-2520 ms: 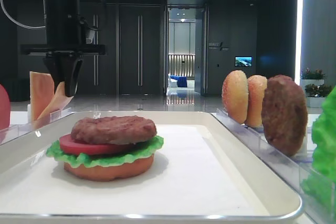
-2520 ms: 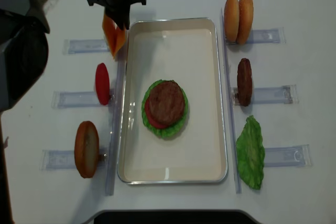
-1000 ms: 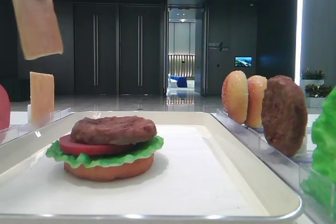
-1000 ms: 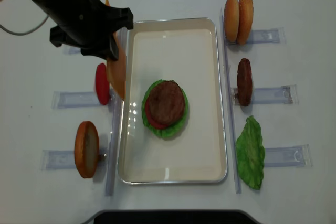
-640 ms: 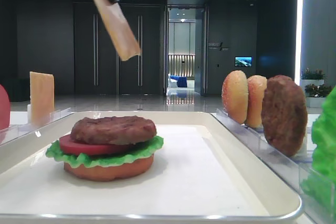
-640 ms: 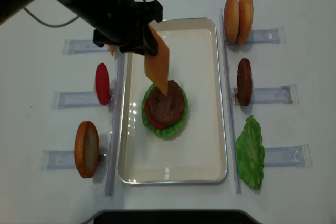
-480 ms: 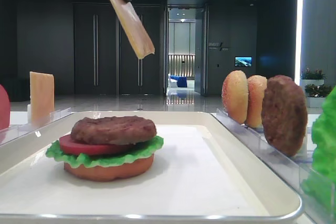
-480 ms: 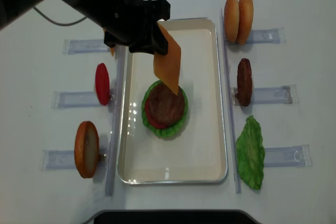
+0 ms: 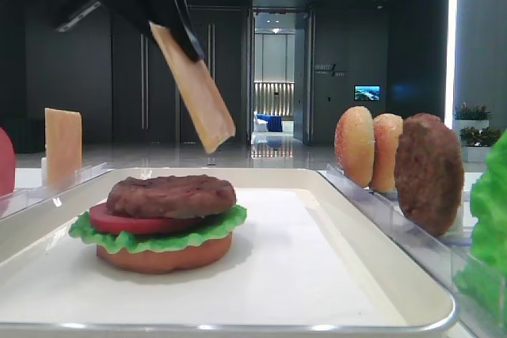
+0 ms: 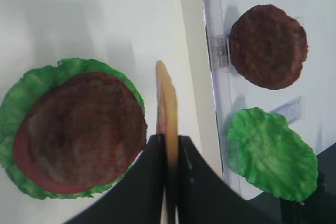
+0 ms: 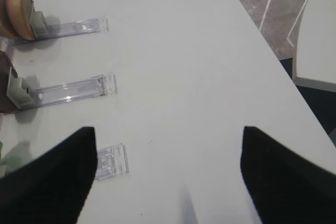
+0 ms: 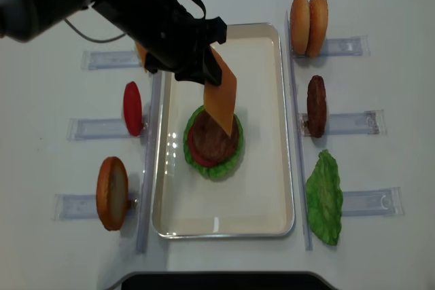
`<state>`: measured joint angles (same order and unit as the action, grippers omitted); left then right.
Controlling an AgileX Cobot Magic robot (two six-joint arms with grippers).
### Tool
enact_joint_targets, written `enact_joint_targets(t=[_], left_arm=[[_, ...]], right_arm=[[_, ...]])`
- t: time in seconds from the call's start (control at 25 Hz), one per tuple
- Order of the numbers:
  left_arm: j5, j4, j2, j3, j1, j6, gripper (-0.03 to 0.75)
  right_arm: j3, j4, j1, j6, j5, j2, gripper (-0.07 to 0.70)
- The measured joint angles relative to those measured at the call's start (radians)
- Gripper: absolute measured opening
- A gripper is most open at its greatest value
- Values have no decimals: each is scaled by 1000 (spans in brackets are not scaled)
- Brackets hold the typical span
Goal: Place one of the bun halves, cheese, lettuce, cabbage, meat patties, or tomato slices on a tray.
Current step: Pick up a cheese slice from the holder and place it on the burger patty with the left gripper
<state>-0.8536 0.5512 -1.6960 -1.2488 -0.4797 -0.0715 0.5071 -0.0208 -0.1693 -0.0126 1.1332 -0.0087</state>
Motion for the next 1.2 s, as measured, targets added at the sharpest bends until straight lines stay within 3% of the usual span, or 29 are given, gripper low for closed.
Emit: enact_joint_targets(t=[0.32, 1.0, 1.2], left_arm=[[41, 42, -59, 61, 0, 63, 27], [33, 20, -68, 65, 0, 78, 27], [27, 8, -68, 65, 0, 78, 76]], right_arm=[[0, 0, 0, 0, 0, 0, 535], [0, 0, 0, 0, 0, 0, 535], [0, 0, 0, 0, 0, 0, 535]])
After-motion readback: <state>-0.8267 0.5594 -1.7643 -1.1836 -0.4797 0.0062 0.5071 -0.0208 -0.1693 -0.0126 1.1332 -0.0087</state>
